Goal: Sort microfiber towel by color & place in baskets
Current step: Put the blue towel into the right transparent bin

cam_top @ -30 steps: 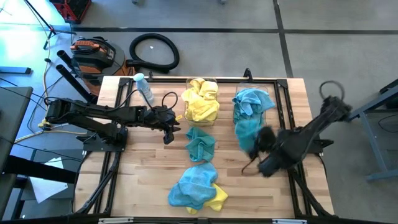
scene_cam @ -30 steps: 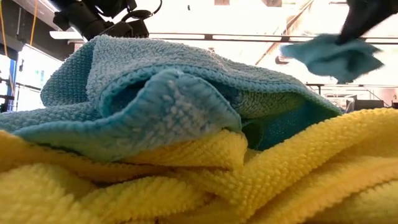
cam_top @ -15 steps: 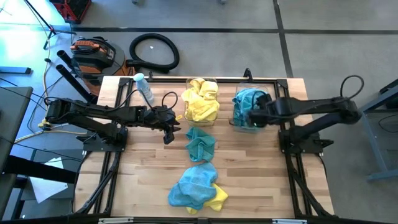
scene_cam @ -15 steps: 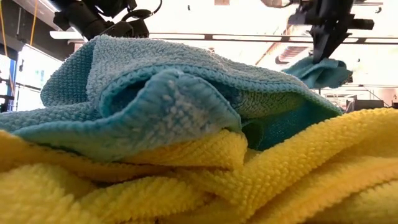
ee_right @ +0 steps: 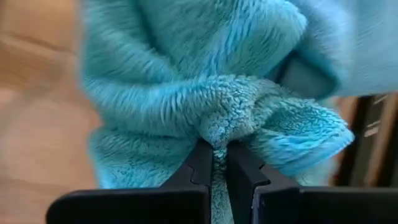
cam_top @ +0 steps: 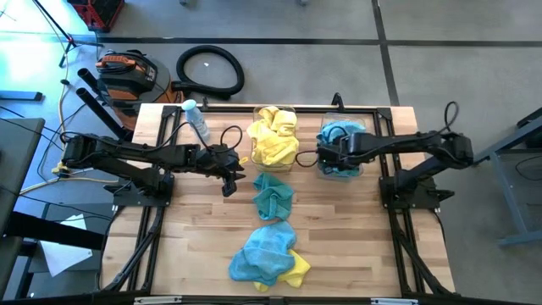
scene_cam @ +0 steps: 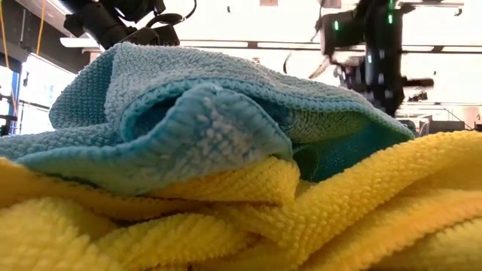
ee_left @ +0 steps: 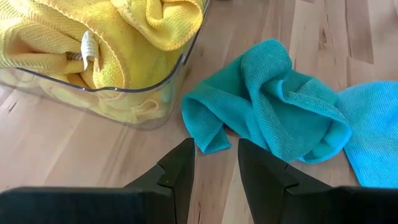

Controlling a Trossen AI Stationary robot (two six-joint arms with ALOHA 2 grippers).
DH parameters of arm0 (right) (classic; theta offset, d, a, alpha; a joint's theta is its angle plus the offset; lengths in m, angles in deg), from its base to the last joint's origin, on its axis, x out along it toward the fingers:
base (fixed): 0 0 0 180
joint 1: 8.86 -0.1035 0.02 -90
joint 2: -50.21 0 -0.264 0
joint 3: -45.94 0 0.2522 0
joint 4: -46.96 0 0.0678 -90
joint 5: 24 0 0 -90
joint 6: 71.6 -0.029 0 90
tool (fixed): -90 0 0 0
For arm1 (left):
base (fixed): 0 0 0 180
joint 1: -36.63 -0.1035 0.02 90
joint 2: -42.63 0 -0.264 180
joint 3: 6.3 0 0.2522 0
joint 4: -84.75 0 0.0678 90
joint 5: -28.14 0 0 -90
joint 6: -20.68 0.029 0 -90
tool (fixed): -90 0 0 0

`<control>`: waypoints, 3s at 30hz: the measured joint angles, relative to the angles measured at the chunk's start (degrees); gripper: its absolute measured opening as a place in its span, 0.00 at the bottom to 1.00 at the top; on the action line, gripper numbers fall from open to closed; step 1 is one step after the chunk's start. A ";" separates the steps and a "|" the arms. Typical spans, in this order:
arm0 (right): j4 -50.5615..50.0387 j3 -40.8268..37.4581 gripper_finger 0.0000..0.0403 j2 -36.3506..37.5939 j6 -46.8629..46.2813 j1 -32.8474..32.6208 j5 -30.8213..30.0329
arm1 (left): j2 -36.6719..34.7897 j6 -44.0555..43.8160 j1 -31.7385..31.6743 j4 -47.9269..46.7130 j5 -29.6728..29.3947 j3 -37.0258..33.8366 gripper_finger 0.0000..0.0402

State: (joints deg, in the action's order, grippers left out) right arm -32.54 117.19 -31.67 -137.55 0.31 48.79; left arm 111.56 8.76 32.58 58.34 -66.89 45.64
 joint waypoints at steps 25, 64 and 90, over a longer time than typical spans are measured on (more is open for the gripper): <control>7.83 -1.45 0.46 -0.14 8.61 4.68 8.70 | 0.00 0.00 0.00 0.00 -0.03 0.00 0.28; 27.23 -18.70 0.47 11.34 -15.67 -51.64 -21.71 | 13.49 -7.99 15.40 8.49 -12.43 8.44 0.28; 31.91 -20.15 0.47 11.34 -11.02 -49.17 -33.52 | 40.69 -1.47 11.95 10.43 -7.59 18.80 0.08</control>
State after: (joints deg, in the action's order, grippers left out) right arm -0.63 97.05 -20.33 -148.58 -48.87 15.27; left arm 152.25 7.29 44.53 68.77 -74.48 64.44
